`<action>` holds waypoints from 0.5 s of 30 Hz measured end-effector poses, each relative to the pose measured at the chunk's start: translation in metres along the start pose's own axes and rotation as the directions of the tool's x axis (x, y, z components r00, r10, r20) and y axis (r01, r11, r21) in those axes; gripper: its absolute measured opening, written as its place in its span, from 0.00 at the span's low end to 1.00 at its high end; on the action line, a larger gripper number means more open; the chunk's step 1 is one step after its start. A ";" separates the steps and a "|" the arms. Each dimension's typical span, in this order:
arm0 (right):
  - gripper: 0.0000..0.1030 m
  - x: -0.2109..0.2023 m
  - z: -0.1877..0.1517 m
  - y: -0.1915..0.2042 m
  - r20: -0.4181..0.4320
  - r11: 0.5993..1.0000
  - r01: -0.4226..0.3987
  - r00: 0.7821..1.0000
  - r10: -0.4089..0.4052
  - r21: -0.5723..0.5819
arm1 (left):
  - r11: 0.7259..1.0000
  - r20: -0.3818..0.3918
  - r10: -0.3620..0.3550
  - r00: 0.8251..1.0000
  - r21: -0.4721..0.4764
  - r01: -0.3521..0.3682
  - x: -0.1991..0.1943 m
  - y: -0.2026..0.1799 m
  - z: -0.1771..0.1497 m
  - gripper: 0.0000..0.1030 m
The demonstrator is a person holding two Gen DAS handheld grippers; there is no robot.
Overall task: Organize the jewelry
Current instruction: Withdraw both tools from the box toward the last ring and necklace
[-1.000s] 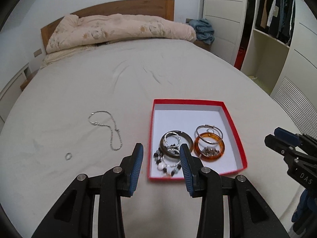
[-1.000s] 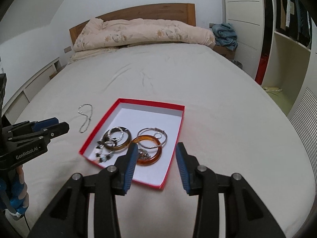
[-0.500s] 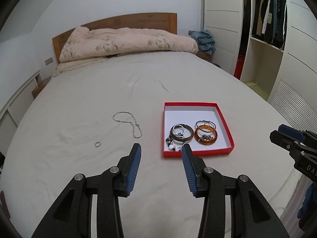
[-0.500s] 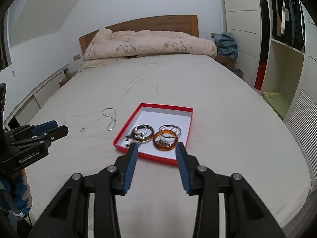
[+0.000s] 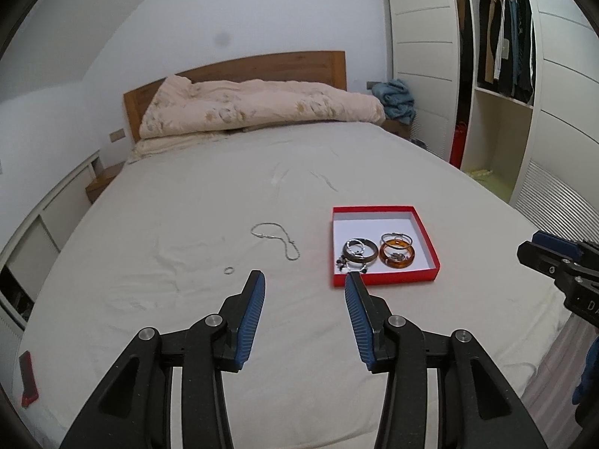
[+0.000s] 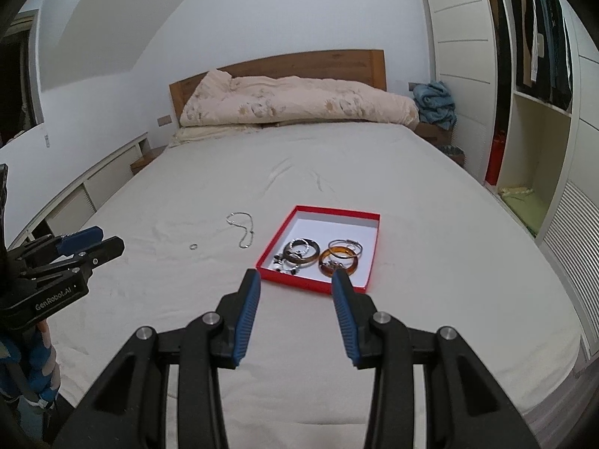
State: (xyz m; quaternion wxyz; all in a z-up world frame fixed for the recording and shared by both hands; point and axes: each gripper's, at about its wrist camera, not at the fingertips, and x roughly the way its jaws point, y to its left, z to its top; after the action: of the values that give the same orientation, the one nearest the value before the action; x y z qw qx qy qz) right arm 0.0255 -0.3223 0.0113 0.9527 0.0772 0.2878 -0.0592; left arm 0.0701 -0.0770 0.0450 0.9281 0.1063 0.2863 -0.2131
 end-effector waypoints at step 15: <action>0.38 -0.061 -0.009 0.047 0.051 0.995 -0.069 0.996 0.072 -0.068 | 0.995 0.062 0.094 0.994 -0.022 -0.093 -0.067 0.015 -0.025 0.45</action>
State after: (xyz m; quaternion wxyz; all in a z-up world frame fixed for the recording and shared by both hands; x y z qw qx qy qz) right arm -0.0226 -0.2703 0.0432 0.9637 0.0538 0.2610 -0.0180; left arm 0.0150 -0.0328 0.0649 0.9465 0.1038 0.2539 -0.1700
